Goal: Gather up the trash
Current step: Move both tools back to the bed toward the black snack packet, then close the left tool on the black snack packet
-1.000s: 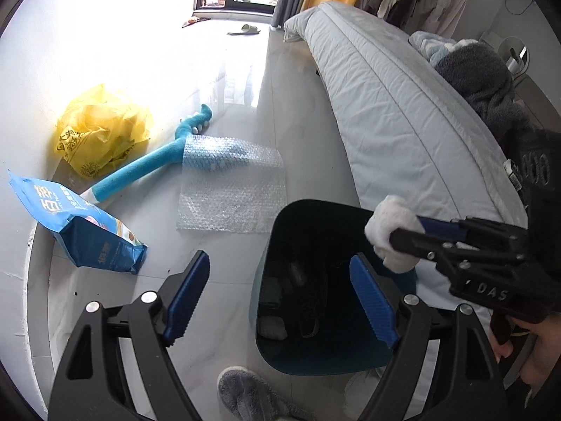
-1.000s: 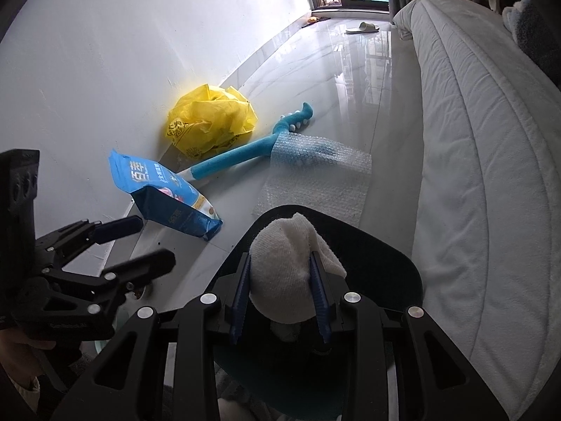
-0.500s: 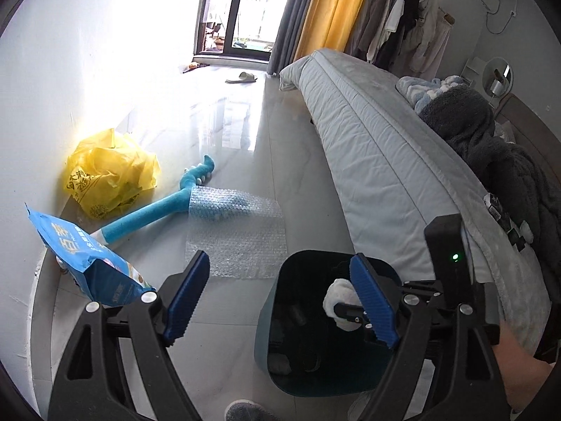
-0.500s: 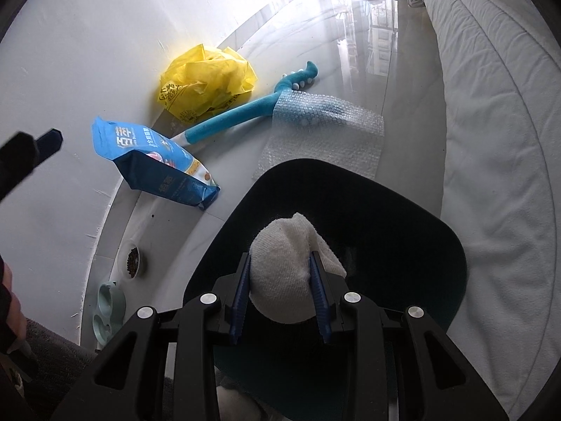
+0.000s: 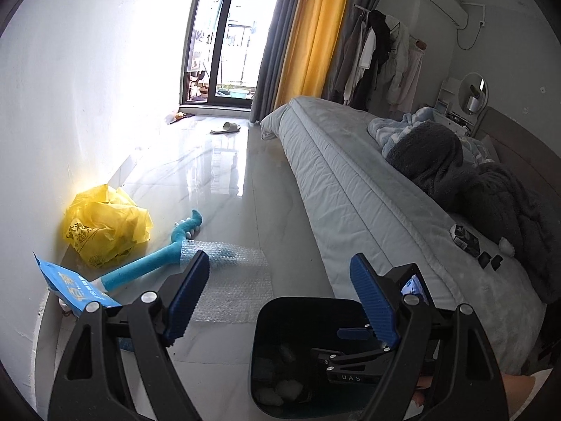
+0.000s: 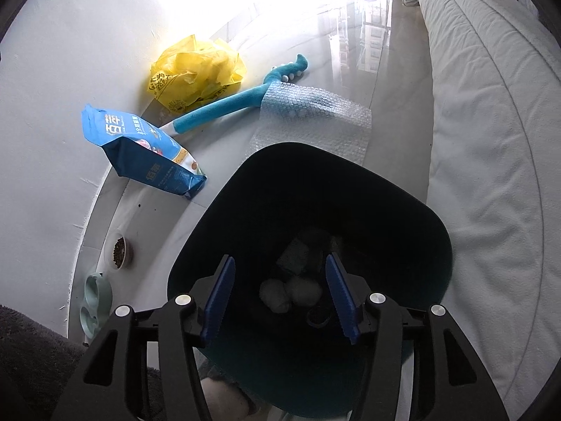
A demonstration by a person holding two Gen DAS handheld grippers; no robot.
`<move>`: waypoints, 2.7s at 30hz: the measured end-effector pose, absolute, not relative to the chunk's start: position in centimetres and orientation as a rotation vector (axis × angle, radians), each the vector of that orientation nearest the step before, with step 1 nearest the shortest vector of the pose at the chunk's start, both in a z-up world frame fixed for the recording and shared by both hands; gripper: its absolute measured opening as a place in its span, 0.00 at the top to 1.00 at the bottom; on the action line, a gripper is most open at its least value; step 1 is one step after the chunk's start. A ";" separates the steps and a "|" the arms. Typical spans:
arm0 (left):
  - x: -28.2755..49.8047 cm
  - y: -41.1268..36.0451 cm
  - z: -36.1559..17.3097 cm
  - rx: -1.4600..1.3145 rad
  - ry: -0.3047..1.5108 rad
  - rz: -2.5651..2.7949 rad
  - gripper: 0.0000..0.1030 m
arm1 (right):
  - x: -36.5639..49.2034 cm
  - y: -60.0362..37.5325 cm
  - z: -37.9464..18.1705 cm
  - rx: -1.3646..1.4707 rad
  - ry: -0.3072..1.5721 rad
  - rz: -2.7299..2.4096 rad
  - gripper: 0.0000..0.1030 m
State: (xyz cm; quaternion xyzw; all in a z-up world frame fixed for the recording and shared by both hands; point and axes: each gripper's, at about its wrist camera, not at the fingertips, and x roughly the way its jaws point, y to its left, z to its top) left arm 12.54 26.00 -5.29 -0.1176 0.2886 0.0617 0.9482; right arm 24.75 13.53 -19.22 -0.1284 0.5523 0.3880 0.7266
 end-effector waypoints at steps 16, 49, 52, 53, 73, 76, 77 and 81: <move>14.8 19.6 -1.0 -0.119 0.472 0.029 0.08 | 26.0 6.0 -9.9 -0.129 0.983 0.871 0.31; 26.4 7.7 -3.8 -0.054 0.551 -0.360 0.06 | 31.3 -14.4 -6.8 -0.014 0.750 0.580 0.21; 27.2 7.0 -4.6 -0.060 0.574 -0.390 0.06 | 32.2 -15.2 -7.3 0.007 0.770 0.559 0.21; 27.4 6.6 -4.7 -0.057 0.577 -0.402 0.06 | 32.4 -15.3 -7.6 0.009 0.778 0.555 0.21; 31.9 2.7 -7.9 -0.107 0.652 -0.459 0.06 | 33.1 -18.0 -10.7 0.071 0.908 0.603 0.53; 32.3 1.8 -8.4 -0.096 0.667 -0.475 0.06 | 33.0 -18.6 -10.3 0.087 0.897 0.609 0.54; 32.4 1.5 -8.5 -0.093 0.671 -0.479 0.06 | 32.8 -18.8 -10.0 0.091 0.888 0.610 0.54; 32.9 0.5 -9.1 -0.082 0.687 -0.484 0.06 | 32.4 -20.4 -8.2 0.107 0.835 0.601 0.54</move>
